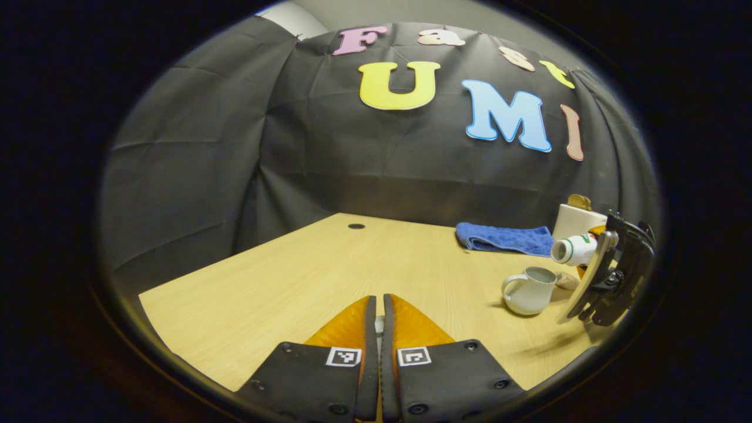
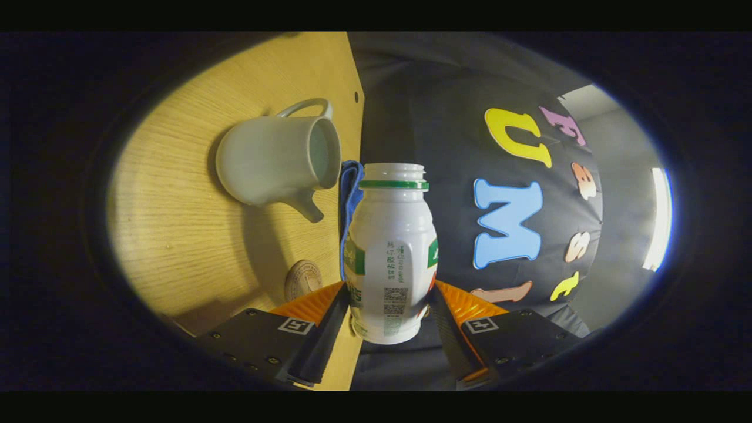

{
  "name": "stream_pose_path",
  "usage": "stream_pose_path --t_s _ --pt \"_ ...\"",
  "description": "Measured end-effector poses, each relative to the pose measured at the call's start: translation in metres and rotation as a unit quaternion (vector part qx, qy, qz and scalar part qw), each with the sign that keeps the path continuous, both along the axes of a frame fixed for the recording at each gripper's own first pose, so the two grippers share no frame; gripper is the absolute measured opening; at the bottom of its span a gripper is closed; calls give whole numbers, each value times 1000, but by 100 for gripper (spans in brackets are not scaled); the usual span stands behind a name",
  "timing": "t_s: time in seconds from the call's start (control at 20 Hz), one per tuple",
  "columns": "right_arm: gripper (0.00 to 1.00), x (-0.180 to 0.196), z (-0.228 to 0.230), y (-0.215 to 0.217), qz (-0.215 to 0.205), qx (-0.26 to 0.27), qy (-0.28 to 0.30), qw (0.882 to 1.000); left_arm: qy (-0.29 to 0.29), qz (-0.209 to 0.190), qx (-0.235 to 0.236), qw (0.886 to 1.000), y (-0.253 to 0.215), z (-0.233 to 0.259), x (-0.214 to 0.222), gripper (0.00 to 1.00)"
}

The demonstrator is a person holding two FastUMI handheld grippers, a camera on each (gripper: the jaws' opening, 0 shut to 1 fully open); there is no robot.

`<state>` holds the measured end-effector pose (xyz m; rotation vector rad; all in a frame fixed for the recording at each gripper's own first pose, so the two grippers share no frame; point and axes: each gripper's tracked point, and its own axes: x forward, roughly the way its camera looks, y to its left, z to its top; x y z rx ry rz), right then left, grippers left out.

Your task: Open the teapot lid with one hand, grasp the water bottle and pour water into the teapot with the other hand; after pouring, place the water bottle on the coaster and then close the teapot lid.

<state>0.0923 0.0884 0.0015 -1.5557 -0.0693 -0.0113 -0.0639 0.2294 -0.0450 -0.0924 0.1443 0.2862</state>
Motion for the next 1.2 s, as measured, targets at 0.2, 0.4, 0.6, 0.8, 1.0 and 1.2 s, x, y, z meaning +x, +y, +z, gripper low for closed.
stream_pose_path --t_s 0.2,0.4,0.6,0.8,1.0,1.2 --pt "78 2 10 1 7 -29 -11 999 2 0 1 1000 0 -1 -2 9" --pt "78 4 23 -1 12 -49 -23 998 5 -1 1 1000 -2 -3 0 9" --pt "78 3 32 2 18 -62 -31 997 5 -1 2 1000 -3 -4 0 9" --pt "77 4 41 7 26 -74 -37 996 6 0 2 1000 -5 -4 -1 8" --pt "78 6 51 10 32 -91 -48 994 8 -1 2 1000 -6 -4 -1 9" --pt "78 7 60 10 34 -95 -55 993 8 0 1 1000 -5 -5 0 9"
